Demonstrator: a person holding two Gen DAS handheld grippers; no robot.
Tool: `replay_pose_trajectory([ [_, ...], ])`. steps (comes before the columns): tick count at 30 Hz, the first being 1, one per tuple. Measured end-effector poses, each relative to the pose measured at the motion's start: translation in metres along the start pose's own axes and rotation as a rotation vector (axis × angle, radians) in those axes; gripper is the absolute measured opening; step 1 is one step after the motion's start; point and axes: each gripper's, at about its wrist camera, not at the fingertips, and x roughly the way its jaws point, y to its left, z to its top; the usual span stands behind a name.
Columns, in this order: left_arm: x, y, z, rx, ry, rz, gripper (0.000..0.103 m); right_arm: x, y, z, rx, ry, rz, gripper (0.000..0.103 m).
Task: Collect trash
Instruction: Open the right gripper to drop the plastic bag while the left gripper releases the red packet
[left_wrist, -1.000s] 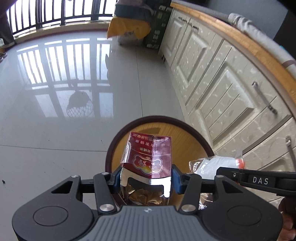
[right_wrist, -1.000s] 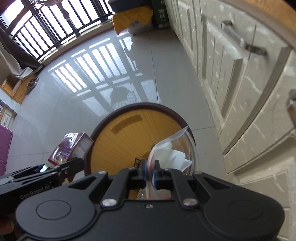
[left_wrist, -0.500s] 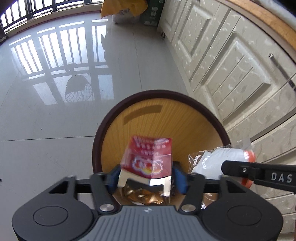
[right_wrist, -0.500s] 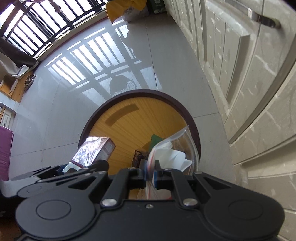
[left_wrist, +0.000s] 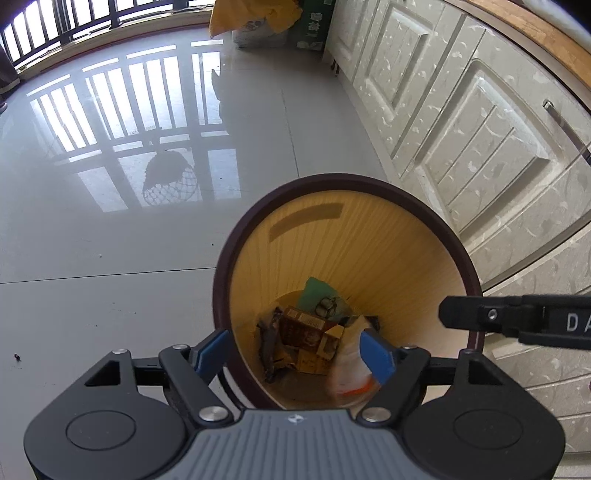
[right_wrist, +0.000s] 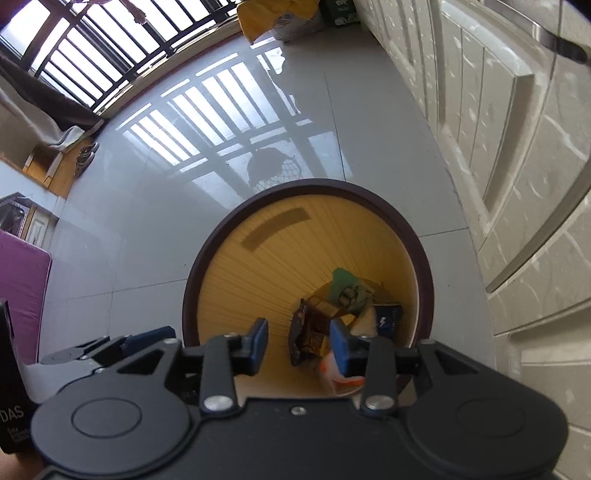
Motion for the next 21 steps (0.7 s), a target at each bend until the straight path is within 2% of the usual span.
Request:
replay_pose_trajectory([
  [9, -0.013, 0.0, -0.003, 0.015, 0.016, 0.023, 0.087, -0.013, -0.002, -0.001, -0.056, 0.026, -0.042, 0.062],
  [17, -0.031, 0.006, -0.007, -0.001, 0.027, 0.045, 0.097, -0.032, 0.0, -0.004, -0.113, 0.003, -0.091, 0.092],
  [21, -0.041, 0.009, -0.008, -0.003, 0.025, 0.047, 0.101, -0.043, -0.003, -0.006, -0.126, -0.013, -0.126, 0.098],
])
